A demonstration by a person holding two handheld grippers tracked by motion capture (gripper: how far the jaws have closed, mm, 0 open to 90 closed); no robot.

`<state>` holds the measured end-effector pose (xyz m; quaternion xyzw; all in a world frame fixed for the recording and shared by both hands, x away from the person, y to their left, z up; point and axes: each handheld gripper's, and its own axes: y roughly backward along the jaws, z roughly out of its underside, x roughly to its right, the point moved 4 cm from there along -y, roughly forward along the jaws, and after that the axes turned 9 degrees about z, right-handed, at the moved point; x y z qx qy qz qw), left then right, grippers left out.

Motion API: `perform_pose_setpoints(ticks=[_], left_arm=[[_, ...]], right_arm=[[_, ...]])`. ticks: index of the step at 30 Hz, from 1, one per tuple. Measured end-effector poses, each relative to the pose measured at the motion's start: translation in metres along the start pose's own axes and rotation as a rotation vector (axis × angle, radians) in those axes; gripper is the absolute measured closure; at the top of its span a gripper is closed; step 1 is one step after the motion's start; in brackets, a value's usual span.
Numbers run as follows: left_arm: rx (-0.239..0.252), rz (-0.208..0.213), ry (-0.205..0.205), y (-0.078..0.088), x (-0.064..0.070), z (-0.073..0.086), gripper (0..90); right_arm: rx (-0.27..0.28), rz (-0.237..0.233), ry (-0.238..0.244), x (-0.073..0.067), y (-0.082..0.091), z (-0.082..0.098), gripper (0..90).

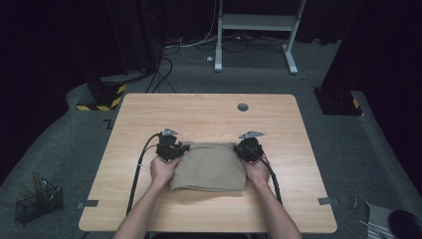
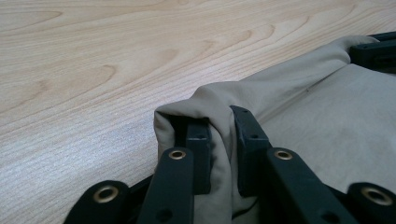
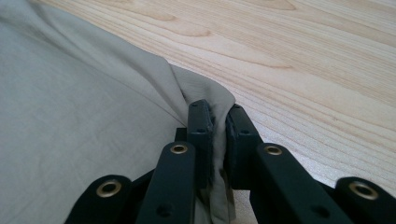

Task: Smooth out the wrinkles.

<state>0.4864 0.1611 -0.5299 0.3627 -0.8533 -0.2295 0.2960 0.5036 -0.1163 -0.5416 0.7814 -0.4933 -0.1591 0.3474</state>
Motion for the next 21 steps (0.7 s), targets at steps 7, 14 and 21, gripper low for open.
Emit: perform_pose_setpoints(ticks=[7,14,21], left_arm=[[0.032,-0.005,0.002,0.007,0.0,-0.003,64.5],[0.051,-0.027,-0.035,0.018,0.006,-0.007,50.7],[0.075,-0.009,-0.024,0.027,0.007,-0.009,42.8]], right_arm=[[0.006,0.013,-0.024,0.003,0.003,0.0,68.7],[0.047,0.024,-0.057,0.011,0.018,-0.003,53.7],[0.058,0.008,-0.099,0.02,0.025,0.0,50.3]])
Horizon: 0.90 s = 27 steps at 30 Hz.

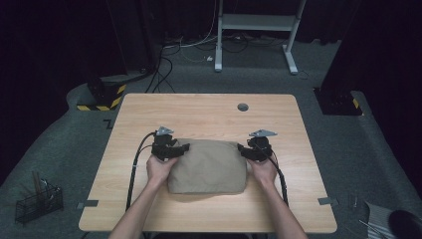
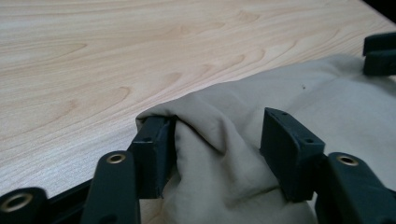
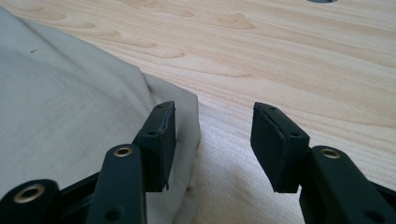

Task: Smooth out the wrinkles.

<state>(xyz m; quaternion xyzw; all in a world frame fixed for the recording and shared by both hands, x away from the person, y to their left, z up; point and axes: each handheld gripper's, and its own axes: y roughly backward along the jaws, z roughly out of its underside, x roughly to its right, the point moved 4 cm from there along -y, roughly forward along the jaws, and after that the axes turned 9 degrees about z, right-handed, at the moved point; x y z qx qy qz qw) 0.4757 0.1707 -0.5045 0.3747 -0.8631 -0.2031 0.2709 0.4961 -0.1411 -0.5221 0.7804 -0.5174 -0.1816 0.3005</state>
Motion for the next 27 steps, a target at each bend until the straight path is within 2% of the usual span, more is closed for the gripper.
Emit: perform_pose_setpoints(ticks=[5,10,12,15,17,20,22,24,27], left_arm=[[0.04,0.019,0.017,0.01,0.001,-0.004,35.4],[0.076,0.004,0.028,0.025,-0.005,-0.007,30.0],[0.092,0.019,0.008,0.032,-0.001,-0.008,29.6],[0.109,0.06,-0.055,0.036,0.017,-0.006,29.0],[0.099,0.088,-0.092,0.034,0.029,-0.002,28.5],[0.062,0.095,-0.126,0.025,0.039,0.008,28.4],[0.03,0.079,-0.139,0.018,0.04,0.015,28.2],[0.019,0.075,-0.121,0.015,0.036,0.022,28.2],[-0.004,0.074,-0.104,0.012,0.028,0.033,29.1]], right_arm=[[-0.008,0.002,0.003,0.0,0.0,0.003,50.3],[0.003,0.009,-0.008,0.002,0.003,0.004,50.3],[0.017,0.019,-0.011,0.005,0.008,0.004,50.2],[0.051,0.021,-0.03,0.008,0.019,0.002,50.2],[0.082,0.0,-0.019,0.003,0.03,0.0,50.4],[0.119,-0.093,0.002,-0.016,0.042,0.003,50.8],[0.11,-0.148,0.031,-0.033,0.042,0.006,50.8],[0.096,-0.165,0.063,-0.043,0.038,0.01,50.3],[0.046,-0.172,0.069,-0.047,0.028,0.021,47.2]])
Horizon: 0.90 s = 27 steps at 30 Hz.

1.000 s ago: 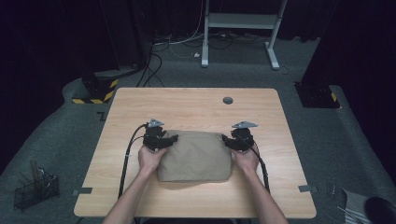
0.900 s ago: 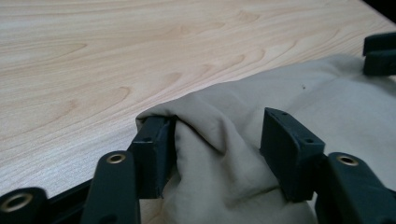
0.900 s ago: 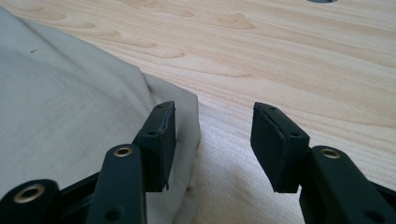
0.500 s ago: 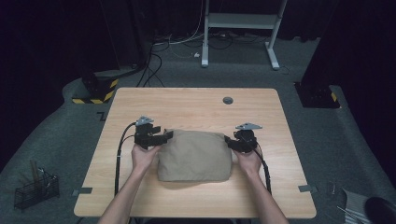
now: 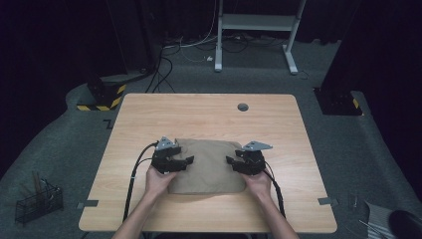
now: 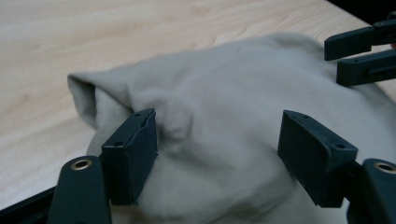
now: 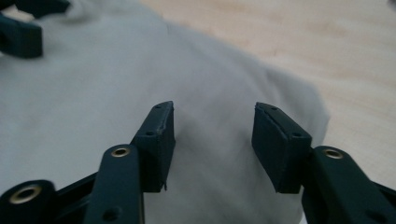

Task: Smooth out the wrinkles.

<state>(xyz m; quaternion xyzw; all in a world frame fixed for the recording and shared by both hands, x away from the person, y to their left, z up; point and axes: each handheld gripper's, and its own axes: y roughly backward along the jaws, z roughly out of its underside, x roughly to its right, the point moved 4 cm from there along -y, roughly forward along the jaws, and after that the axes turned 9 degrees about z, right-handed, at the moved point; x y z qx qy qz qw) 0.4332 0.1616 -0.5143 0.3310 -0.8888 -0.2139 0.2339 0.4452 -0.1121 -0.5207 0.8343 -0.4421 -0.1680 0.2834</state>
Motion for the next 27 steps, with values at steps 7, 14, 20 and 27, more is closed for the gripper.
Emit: perform_pose_setpoints(ticks=[7,14,20,27], left_arm=[[-0.013,-0.017,0.0,-0.01,-0.011,0.007,29.7],[0.002,-0.03,0.033,-0.025,-0.023,-0.001,28.4],[0.005,-0.053,0.038,-0.037,-0.031,-0.011,27.1],[0.037,-0.04,0.084,-0.032,-0.034,-0.016,28.5]], right_arm=[[-0.039,0.017,-0.007,0.014,-0.008,0.017,44.0],[-0.051,0.044,-0.016,0.024,-0.022,0.012,43.2],[-0.054,0.078,-0.035,0.035,-0.033,0.004,43.0],[-0.049,0.083,-0.046,0.039,-0.03,0.0,44.0]])
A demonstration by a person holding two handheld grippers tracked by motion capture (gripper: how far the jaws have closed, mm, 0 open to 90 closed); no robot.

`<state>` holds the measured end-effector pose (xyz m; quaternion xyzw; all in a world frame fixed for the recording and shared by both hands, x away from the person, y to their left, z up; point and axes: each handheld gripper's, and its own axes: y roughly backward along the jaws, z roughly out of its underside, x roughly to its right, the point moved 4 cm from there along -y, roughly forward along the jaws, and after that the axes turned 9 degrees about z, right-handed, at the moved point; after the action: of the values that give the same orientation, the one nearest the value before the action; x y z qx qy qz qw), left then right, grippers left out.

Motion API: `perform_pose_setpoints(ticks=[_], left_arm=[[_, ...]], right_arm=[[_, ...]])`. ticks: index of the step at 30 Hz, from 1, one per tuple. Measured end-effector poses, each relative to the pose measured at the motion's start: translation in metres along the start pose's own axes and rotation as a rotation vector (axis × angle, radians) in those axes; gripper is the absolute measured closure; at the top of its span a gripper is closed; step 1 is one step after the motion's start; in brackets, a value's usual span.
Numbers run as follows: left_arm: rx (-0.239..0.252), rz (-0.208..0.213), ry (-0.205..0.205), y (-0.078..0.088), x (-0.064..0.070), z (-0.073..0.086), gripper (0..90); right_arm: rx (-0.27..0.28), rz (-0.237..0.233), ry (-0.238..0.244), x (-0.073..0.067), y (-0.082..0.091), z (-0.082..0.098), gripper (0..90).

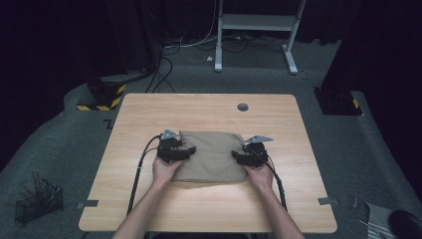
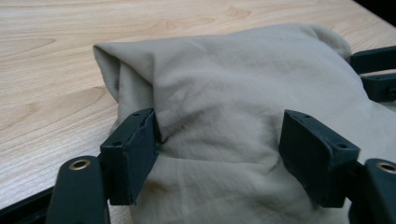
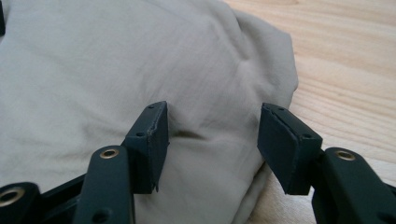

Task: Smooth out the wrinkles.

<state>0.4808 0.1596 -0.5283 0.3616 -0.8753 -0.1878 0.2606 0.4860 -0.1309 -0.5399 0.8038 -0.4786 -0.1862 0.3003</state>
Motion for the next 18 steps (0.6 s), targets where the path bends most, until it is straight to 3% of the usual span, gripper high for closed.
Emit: perform_pose_setpoints(ticks=[10,14,18], left_arm=[[0.001,-0.038,-0.041,0.021,0.0,-0.002,29.0],[-0.01,-0.05,-0.076,0.025,0.004,0.001,29.5],[-0.018,-0.066,-0.09,0.032,0.006,0.005,29.7]], right_arm=[[0.034,0.019,-0.01,0.007,0.014,-0.003,45.9],[0.064,0.016,0.004,0.005,0.017,-0.006,47.2],[0.055,0.028,0.002,0.004,0.017,-0.005,47.8]])
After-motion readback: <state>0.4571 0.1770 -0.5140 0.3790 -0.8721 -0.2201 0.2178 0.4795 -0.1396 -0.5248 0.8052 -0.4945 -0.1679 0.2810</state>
